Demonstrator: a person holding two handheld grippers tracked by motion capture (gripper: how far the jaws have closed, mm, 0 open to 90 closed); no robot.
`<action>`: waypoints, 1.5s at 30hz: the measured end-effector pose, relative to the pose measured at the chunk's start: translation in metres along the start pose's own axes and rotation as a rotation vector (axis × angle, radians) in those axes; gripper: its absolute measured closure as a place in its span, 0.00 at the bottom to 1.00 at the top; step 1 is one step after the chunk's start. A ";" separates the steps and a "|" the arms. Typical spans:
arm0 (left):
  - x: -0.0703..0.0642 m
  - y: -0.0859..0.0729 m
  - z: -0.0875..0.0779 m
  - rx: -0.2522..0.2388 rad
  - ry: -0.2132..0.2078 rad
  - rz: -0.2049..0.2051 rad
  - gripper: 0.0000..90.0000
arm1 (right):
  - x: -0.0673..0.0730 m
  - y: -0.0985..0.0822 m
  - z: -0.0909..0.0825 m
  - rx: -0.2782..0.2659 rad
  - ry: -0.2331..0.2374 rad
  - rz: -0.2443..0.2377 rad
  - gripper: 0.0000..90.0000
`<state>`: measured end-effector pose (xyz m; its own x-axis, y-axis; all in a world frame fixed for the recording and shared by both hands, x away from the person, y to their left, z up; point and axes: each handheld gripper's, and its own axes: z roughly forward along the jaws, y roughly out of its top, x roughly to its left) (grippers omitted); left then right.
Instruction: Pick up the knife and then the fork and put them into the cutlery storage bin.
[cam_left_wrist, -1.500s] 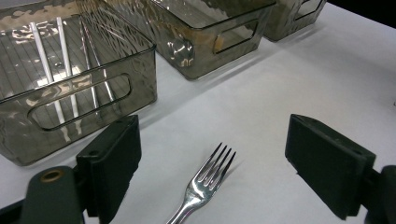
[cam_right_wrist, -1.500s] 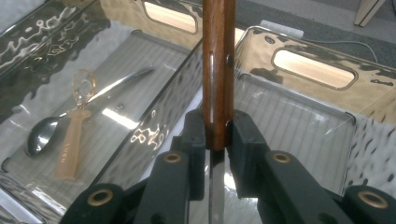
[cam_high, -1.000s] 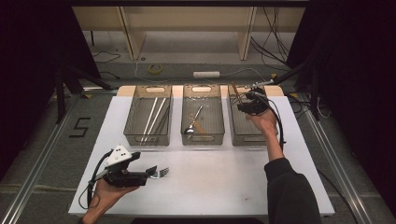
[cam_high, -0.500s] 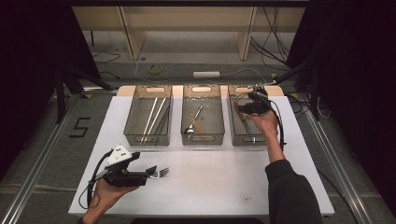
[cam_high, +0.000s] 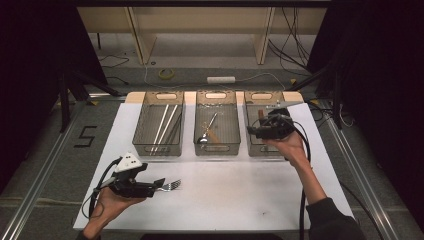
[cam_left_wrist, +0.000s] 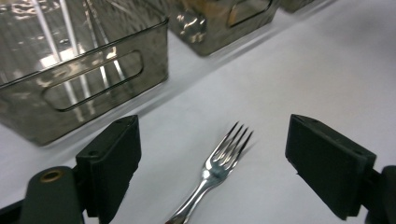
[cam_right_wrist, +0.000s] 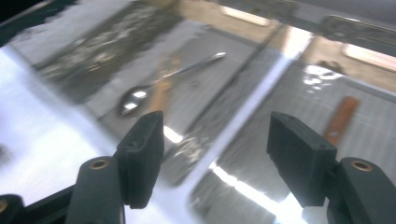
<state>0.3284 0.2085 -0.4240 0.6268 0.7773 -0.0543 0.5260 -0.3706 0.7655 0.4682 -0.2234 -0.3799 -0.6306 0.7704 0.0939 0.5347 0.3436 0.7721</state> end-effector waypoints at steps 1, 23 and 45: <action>0.001 0.001 0.000 0.019 -0.006 0.006 0.20 | 0.004 -0.004 -0.003 -0.003 0.013 -0.009 0.41; 0.030 0.004 0.021 0.339 0.026 0.082 0.27 | 0.060 -0.083 -0.040 -0.134 0.133 -0.070 0.37; 0.033 -0.004 0.023 0.461 0.023 0.111 0.31 | 0.079 -0.111 -0.047 -0.159 0.178 -0.042 0.36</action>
<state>0.3600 0.2240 -0.4438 0.6837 0.7292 0.0300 0.6598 -0.6352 0.4015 0.3323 -0.2264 -0.4288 -0.7472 0.6456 0.1577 0.4193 0.2738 0.8656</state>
